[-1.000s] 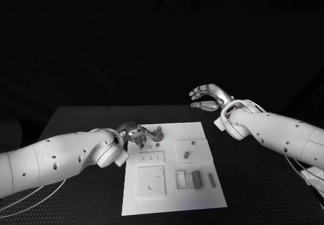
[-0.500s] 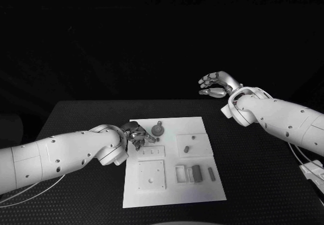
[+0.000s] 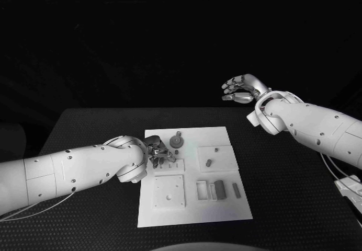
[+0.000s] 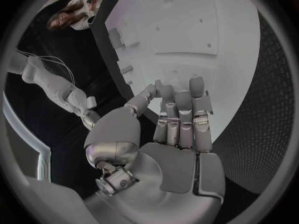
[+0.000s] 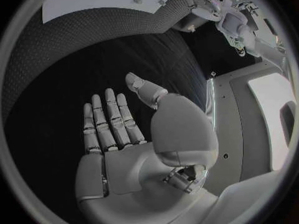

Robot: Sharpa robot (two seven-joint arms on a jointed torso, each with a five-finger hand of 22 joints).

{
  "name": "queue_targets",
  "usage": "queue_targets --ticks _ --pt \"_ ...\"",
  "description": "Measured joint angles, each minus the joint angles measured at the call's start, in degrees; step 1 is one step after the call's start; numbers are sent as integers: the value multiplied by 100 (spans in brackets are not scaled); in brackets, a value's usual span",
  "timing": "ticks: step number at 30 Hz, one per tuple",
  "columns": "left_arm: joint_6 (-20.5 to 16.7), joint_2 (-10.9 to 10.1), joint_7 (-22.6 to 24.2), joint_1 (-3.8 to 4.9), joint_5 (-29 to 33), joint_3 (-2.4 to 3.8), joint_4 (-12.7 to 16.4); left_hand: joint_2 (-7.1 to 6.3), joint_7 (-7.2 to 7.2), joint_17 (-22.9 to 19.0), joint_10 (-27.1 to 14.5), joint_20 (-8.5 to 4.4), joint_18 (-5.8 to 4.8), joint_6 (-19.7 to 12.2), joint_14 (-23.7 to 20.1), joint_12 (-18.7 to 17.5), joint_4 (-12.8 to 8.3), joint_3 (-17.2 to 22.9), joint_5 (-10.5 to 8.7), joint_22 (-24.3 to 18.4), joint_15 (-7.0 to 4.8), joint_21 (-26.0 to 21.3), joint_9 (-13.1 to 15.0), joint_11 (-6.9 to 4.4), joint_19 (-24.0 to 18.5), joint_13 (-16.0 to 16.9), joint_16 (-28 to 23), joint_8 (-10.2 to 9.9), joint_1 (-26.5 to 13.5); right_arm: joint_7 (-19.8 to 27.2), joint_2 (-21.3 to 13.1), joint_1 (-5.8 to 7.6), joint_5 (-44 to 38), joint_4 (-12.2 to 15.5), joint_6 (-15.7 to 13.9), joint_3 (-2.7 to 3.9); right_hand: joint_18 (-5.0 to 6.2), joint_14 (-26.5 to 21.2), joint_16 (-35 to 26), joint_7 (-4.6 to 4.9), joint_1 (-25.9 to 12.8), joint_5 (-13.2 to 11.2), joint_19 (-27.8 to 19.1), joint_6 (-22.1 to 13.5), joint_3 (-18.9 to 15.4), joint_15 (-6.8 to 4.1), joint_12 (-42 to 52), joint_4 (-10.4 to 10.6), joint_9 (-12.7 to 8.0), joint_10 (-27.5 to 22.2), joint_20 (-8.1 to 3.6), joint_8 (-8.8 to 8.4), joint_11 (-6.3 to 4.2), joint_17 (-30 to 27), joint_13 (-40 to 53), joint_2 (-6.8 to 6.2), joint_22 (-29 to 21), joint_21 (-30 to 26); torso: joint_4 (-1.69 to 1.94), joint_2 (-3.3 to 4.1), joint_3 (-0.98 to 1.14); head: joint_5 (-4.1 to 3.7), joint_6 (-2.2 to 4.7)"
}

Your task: Assemble the parts on the task board

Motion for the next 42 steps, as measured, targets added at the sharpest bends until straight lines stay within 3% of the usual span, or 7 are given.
queue_targets --ticks 6,21,42 --pt "113 37 -117 -1 -261 0 5 4 -23 -28 52 -21 0 46 32 0 -43 117 -6 0 -11 42 -6 -12 39 -8 40 2 -287 11 27 3 24 3 43 0 0 0 0 0 0 0 -20 0 0 0 0 0 0 0 -20 0 0 0 -6 0 0 0 1 1 -3 -1 -50" --pt "322 79 -287 -7 -738 -1 11 4 -34 -48 75 -11 0 72 43 0 -71 299 -9 4 -3 63 -48 -35 48 -8 64 120 -499 20 28 5 42 0 94 0 1 -15 0 14 0 0 -40 -14 0 14 0 0 1 -21 0 0 21 -5 -12 0 -1 0 -3 3 0 24 -142" --pt "498 106 -414 -71 -1435 -1 -110 40 -39 -56 82 -9 0 82 53 0 -140 399 -44 2 9 109 -48 -42 49 -7 89 164 -537 25 26 5 48 3 131 0 1 -15 0 12 0 0 -40 -11 0 14 0 0 -4 -21 0 0 21 -4 -21 0 -2 0 0 2 -3 48 -182"
